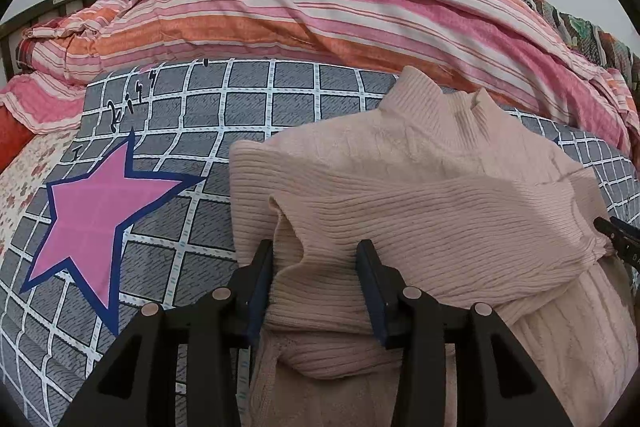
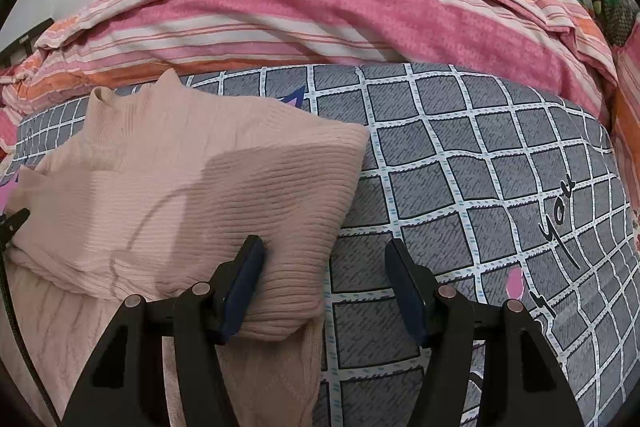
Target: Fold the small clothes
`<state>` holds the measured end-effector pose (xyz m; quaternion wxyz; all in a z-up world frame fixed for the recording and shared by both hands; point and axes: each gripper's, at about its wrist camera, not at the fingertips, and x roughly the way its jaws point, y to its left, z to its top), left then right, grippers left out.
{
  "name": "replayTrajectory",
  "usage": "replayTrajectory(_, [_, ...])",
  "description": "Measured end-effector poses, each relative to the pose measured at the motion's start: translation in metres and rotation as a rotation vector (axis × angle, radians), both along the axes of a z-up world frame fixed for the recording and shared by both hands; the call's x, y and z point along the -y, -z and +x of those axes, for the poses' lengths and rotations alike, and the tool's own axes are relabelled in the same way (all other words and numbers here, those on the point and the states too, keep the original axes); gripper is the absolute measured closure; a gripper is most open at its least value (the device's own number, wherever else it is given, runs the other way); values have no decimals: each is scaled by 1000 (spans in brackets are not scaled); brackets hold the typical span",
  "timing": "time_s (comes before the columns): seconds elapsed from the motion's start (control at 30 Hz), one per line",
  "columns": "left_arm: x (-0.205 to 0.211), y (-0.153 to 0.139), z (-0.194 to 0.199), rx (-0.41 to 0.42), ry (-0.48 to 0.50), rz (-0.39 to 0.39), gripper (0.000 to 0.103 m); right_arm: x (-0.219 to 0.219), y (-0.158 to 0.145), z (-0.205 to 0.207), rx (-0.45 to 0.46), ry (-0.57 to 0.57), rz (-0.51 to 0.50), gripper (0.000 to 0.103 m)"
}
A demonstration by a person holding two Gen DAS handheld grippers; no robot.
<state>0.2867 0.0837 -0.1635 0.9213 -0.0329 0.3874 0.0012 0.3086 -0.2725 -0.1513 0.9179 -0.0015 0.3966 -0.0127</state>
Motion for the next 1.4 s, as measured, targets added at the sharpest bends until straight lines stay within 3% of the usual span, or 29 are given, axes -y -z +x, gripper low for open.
replayTrajectory(0.1, [0, -1, -1, 4, 6, -10, 60, 2, -2, -3, 13, 2, 11, 43])
replayTrajectory(0.4, [0, -5, -7, 40, 15, -23, 37, 0, -9, -12, 51, 11, -16, 45])
replayTrajectory(0.67, [-3, -9, -16, 53, 6, -39, 36, -4, -16, -18, 78, 25, -55, 45])
replayTrajectory(0.87, [-10, -13, -45, 49, 19, -86, 36, 6, -24, -26, 61, 39, 4, 44])
replayTrajectory(1.03, [-9, -10, -81, 44, 47, -61, 36, 8, -37, -73, 96, 54, 55, 44])
replayTrajectory(1.27, [-17, -4, -142, 43, 49, -118, 36, -3, -20, -153, 56, -17, 32, 44])
replayTrajectory(1.4, [-14, -4, -185, 78, 77, -120, 36, 4, -16, -204, 103, 2, 66, 44])
